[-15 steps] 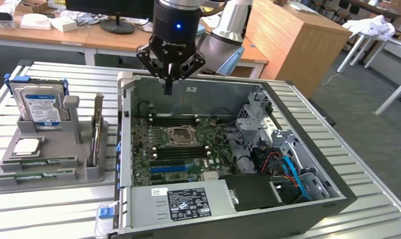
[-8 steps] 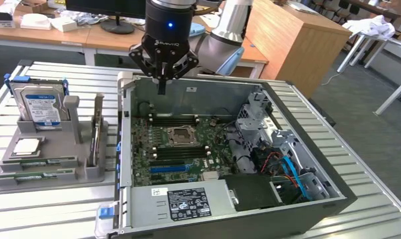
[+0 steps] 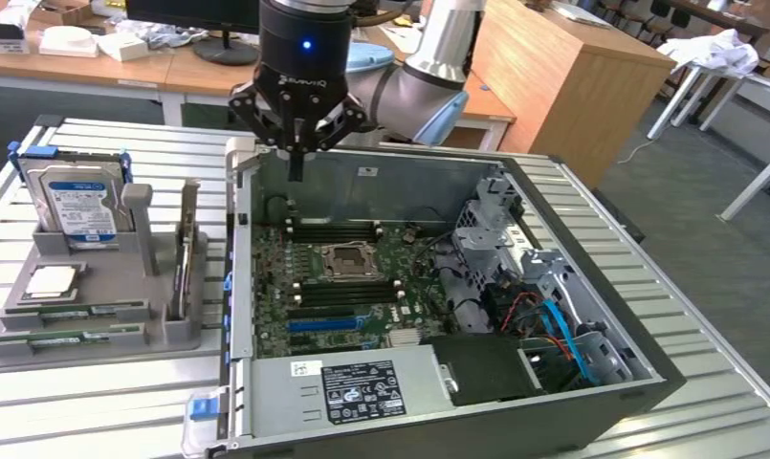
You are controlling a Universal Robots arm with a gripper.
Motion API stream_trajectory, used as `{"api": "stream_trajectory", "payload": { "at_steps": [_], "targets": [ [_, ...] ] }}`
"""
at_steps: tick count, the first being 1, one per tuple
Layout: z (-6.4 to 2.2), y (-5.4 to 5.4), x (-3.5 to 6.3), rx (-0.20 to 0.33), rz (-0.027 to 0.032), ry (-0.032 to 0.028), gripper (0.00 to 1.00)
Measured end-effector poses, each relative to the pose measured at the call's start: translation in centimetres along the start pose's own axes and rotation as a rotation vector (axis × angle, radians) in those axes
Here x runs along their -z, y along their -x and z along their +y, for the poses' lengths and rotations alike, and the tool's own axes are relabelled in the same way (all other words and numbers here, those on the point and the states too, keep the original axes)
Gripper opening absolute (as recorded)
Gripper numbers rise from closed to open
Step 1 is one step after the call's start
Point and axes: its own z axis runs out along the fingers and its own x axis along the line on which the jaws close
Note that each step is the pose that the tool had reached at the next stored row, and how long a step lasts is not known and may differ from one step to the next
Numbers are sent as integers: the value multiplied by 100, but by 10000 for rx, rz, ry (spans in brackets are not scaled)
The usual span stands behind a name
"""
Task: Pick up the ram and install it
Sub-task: 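Reach for the ram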
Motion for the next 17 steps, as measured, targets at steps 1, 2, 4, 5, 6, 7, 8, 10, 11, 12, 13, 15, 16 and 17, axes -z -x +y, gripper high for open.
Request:
{"api": "stream_trajectory", "payload": {
  "at_steps": [1, 2, 4, 5, 6, 7, 8, 10, 11, 12, 13, 15, 16, 17],
  "targets": [
    [-2, -24, 1, -1, 0, 0, 10],
    [-3, -49, 1, -1, 0, 1, 10],
    [-7, -97, 3, 0, 0, 0, 10],
    [-9, -121, 3, 0, 0, 0, 10],
    [-11, -145, 4, 1, -1, 1, 10],
    [-12, -167, 4, 0, 0, 0, 10],
    [-14, -189, 5, -1, 0, 0, 10],
    [-17, -231, 6, -1, -1, 0, 10],
    [-19, -252, 6, 0, 0, 0, 10],
    [-20, -276, 7, 0, 0, 0, 10],
    [-22, -298, 8, 1, 0, 0, 10],
    [-26, -350, 9, 0, 0, 0, 10],
    [-28, -378, 10, -1, 0, 0, 10],
    [-30, -406, 11, 0, 0, 0, 10]
  ]
}}
